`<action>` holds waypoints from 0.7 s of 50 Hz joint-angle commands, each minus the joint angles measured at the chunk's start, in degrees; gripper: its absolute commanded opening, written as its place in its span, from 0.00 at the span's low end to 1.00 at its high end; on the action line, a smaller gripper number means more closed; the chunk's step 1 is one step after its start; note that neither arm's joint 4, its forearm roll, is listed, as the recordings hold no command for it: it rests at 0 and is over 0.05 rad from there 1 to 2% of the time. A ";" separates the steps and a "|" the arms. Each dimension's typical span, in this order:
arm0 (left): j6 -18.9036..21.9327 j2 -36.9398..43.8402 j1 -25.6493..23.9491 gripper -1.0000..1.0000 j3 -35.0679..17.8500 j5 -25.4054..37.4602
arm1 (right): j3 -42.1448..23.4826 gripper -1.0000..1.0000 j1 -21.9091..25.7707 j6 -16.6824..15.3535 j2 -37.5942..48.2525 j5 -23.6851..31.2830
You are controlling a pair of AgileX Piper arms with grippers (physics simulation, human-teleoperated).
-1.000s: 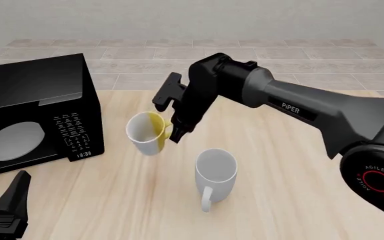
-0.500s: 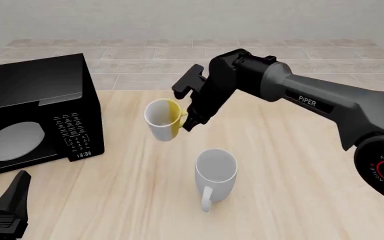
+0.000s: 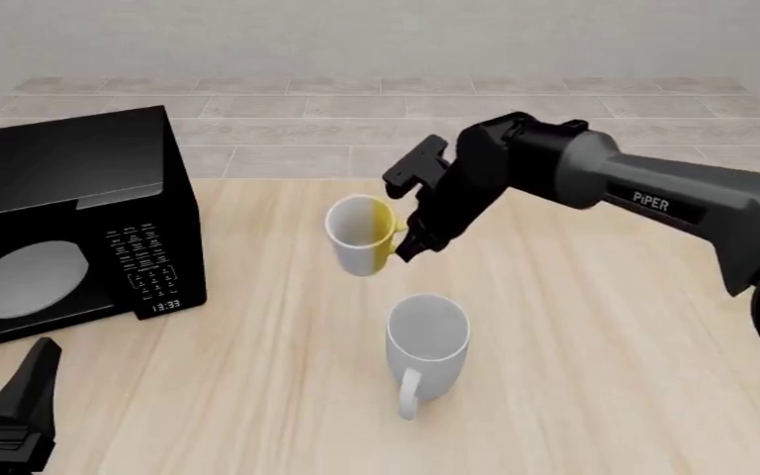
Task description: Put the yellow and white mug to the front of the white mug.
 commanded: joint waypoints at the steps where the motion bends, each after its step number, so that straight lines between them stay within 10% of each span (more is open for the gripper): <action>1: 0.00 0.00 0.00 1.00 0.00 0.00 | 3.46 0.00 -2.08 1.13 -1.05 -2.67; 35: 0.00 0.00 0.00 1.00 0.00 0.00 | 12.26 0.00 -4.99 4.55 -3.58 -9.53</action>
